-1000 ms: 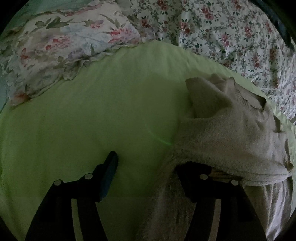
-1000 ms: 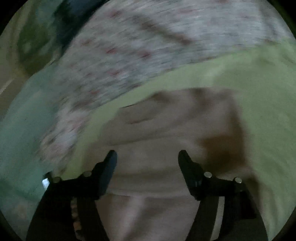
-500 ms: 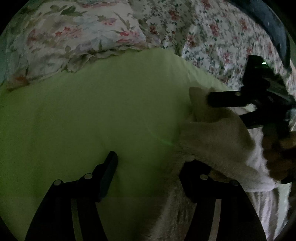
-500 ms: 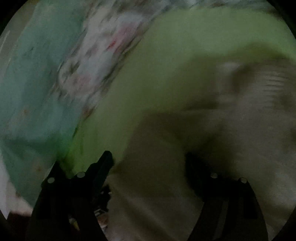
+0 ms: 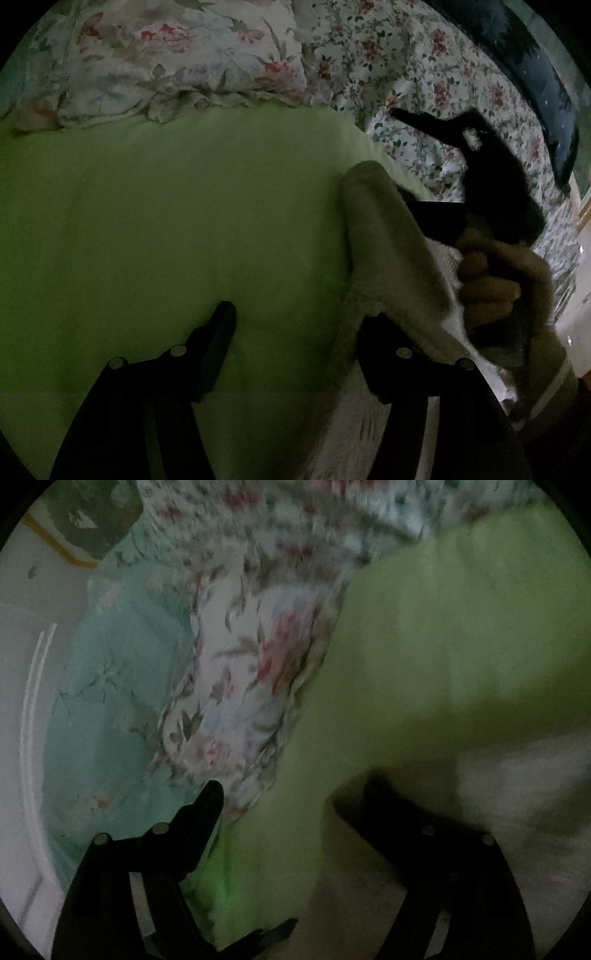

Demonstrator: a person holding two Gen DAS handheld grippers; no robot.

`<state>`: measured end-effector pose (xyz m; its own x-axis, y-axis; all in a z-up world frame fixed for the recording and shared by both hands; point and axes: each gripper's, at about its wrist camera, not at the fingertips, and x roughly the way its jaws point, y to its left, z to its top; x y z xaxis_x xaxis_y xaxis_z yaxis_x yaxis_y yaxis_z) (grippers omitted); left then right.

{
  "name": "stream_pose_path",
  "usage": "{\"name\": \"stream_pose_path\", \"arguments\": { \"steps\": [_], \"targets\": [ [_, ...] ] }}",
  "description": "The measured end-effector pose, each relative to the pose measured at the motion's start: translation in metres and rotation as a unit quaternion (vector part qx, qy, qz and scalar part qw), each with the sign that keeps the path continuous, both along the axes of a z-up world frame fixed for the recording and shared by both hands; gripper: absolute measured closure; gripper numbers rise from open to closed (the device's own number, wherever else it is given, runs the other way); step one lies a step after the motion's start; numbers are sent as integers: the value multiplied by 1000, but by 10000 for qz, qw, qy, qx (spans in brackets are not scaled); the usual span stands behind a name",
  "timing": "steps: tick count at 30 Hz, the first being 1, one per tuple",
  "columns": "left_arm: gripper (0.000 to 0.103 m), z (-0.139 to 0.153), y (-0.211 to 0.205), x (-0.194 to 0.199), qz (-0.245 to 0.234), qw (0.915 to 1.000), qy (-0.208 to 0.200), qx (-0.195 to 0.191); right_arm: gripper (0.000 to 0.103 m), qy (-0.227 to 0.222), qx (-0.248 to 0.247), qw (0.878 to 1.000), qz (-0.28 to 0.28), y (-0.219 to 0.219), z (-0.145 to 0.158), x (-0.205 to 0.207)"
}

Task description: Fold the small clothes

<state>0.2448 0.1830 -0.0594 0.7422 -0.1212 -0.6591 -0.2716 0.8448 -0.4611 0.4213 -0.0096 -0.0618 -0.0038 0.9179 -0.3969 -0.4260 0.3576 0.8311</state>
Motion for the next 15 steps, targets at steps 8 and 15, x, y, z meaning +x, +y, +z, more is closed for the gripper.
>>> {"name": "stream_pose_path", "arguments": {
  "steps": [8, 15],
  "targets": [
    [45, 9, 3, -27, 127, 9989, 391, 226, 23, -1046, -722, 9853, -1145, -128, 59, -45],
    [41, 22, -10, 0, -200, 9967, 535, 571, 23, -1109, -1623, 9388, -2828, -292, 55, -118]
  ]
}}
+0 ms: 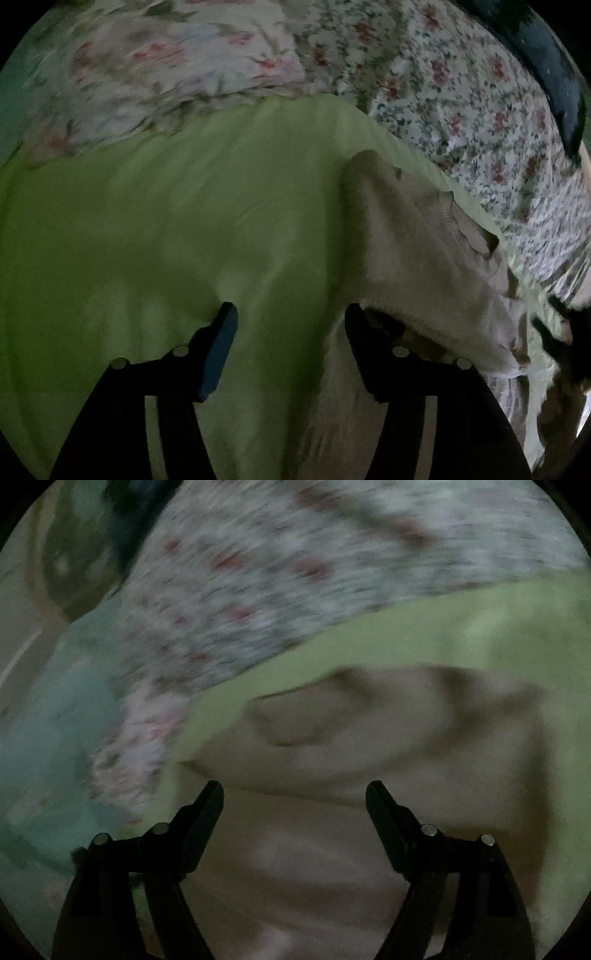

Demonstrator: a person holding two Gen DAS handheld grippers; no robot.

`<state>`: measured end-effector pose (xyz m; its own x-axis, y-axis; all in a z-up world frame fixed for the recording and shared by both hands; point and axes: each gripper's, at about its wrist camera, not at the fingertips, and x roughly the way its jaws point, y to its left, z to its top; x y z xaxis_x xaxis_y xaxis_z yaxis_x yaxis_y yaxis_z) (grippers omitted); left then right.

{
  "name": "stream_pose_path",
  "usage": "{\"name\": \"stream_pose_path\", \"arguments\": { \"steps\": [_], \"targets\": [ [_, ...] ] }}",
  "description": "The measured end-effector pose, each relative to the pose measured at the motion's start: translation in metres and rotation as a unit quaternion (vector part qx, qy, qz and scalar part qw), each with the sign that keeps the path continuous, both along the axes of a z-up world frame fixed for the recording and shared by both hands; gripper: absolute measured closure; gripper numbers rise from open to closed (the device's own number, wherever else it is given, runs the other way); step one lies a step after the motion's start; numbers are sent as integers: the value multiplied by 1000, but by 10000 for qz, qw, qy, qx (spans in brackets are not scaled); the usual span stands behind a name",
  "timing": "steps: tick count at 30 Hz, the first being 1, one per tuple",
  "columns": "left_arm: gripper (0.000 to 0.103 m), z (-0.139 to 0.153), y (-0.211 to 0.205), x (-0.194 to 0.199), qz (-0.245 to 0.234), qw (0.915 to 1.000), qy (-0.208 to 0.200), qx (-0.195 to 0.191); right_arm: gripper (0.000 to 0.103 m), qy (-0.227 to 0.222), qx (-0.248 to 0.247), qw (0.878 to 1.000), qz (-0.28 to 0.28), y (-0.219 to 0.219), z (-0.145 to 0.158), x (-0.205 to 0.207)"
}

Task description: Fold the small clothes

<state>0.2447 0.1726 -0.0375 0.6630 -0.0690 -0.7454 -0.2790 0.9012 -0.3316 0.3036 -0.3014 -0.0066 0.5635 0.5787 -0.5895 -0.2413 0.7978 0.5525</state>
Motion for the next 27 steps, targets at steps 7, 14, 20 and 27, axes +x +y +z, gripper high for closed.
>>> {"name": "stream_pose_path", "arguments": {
  "steps": [7, 14, 20, 27],
  "targets": [
    [37, -3, -17, 34, -184, 9981, 232, 547, 24, 355, -319, 9955, -818, -81, -24, -33],
    [32, -10, -29, 46, -280, 9932, 386, 1063, 91, 734, -1132, 9902, -361, -42, -49, -18],
    [29, -13, -37, 49, -327, 9882, 514, 1404, 93, 228, -1417, 9871, -704, -45, -21, -28],
    [30, 2, -34, 1, -764, 9917, 612, 835, 61, 530, -1115, 9903, -632, -66, -18, -59]
  ]
}}
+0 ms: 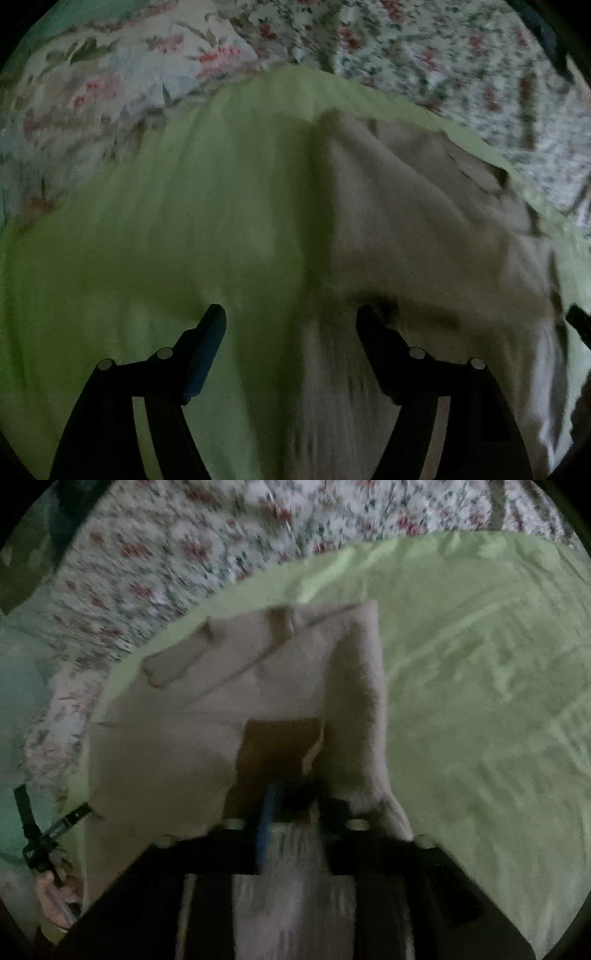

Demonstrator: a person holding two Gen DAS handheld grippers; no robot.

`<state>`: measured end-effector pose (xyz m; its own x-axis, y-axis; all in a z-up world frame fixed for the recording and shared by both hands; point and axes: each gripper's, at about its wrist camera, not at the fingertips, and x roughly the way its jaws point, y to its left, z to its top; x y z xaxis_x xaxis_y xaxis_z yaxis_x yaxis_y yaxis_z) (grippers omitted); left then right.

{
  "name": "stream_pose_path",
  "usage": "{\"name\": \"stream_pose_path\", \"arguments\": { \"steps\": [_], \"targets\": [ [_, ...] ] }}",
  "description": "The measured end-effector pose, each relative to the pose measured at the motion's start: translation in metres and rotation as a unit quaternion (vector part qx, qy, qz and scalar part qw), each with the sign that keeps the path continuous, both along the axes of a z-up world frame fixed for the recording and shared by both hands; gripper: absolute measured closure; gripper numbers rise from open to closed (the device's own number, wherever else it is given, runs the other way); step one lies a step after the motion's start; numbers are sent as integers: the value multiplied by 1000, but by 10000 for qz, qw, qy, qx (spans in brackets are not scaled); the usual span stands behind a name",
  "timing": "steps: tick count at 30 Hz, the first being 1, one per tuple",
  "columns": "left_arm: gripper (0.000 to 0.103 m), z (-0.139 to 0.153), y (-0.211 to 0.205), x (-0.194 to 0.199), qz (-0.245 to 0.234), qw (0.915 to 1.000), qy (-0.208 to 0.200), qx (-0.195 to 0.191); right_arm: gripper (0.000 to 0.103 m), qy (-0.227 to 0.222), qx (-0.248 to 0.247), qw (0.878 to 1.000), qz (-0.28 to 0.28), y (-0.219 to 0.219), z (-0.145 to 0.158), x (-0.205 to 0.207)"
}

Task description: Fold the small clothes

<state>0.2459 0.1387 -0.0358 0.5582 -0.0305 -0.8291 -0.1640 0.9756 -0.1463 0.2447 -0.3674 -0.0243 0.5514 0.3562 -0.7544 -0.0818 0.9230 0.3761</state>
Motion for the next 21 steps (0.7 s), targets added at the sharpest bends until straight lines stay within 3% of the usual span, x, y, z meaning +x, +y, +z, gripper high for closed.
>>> {"name": "stream_pose_path", "arguments": {
  "steps": [1, 9, 13, 16, 21],
  "targets": [
    [30, 0, 0, -14, -93, 9999, 36, -92, 53, -86, 69, 9999, 20, -5, 7, -12],
    [29, -12, -5, -150, -654, 9941, 277, -820, 53, -93, 536, 9985, 105, -47, 17, -127],
    [21, -19, -8, -208, -722, 9884, 265, -1313, 53, 13, 730, 9973, -30, -67, 6, -178],
    [20, -23, -21, -234, -952, 9828, 251, -1559, 53, 96, 1038, 9945, -46, -78, -2, -209],
    [19, -29, -46, -257, -1266, 9802, 157, -1518, 53, 426, 1400, 9891, 181, -91, -19, -246]
  ]
}}
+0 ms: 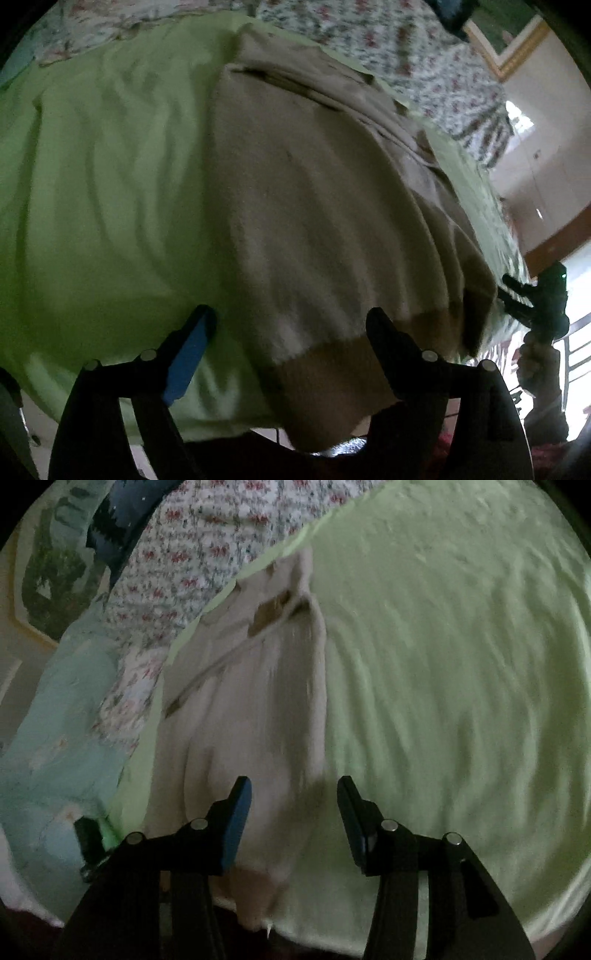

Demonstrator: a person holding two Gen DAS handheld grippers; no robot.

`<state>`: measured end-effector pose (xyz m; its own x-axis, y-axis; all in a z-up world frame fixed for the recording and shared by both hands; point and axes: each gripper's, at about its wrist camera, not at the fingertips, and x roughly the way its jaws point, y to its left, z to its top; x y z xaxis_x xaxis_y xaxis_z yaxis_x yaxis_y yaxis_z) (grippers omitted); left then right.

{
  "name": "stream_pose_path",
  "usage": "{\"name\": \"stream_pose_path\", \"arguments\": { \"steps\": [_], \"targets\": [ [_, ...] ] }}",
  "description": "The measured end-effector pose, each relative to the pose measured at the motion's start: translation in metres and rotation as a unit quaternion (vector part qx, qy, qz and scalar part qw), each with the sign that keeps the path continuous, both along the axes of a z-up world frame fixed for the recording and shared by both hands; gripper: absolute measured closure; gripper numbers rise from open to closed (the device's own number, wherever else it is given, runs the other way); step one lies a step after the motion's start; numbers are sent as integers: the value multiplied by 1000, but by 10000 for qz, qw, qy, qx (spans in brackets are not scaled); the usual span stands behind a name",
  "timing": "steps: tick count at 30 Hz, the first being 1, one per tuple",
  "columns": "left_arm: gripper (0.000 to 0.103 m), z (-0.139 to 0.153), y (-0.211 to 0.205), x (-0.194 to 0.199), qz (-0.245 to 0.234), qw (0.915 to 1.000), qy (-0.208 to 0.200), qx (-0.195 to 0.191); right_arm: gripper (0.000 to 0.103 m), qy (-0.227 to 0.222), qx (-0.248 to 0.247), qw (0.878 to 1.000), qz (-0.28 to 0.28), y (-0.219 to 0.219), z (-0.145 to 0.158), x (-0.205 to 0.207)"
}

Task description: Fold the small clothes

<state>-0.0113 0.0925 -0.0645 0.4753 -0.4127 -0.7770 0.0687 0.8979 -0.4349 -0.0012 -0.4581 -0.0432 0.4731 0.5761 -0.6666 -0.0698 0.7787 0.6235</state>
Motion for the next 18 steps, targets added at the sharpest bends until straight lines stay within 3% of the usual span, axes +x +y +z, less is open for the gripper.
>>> {"name": "stream_pose_path", "arguments": {
  "steps": [3, 6, 9, 12, 14, 15, 17, 18],
  "targets": [
    [19, -3, -9, -8, -205, 9994, -8, -282, 53, 87, 296, 9991, 302, 1, -7, -19],
    [19, -4, -12, -9, -325, 9991, -64, -254, 53, 94, 397, 9973, 617, 15, -12, -27],
    [21, -3, -13, -4, -403, 9986, -58, -323, 53, 109, 299, 9959, 851, 37, -17, -25],
    [31, -3, -11, -4, -399, 9988, -50, -271, 53, 53, -102, 9934, 1140, 63, -17, -22],
    [53, -3, -13, -2, -329, 9994, -88, -54, 54, 25, -411, 9910, 1273, 76, -16, -20],
    [59, -3, -12, -2, -298, 9995, -98, 15, 61, -4, -538, 9901, 1300, 80, -16, -21],
    [88, -4, -7, -2, -222, 9997, -76, 22, 74, -32, -557, 9898, 1310, 78, -15, -23],
    [96, -5, -4, -1, -211, 9998, -53, -20, 84, -46, -551, 9905, 1262, 74, -14, -24]
  ]
}}
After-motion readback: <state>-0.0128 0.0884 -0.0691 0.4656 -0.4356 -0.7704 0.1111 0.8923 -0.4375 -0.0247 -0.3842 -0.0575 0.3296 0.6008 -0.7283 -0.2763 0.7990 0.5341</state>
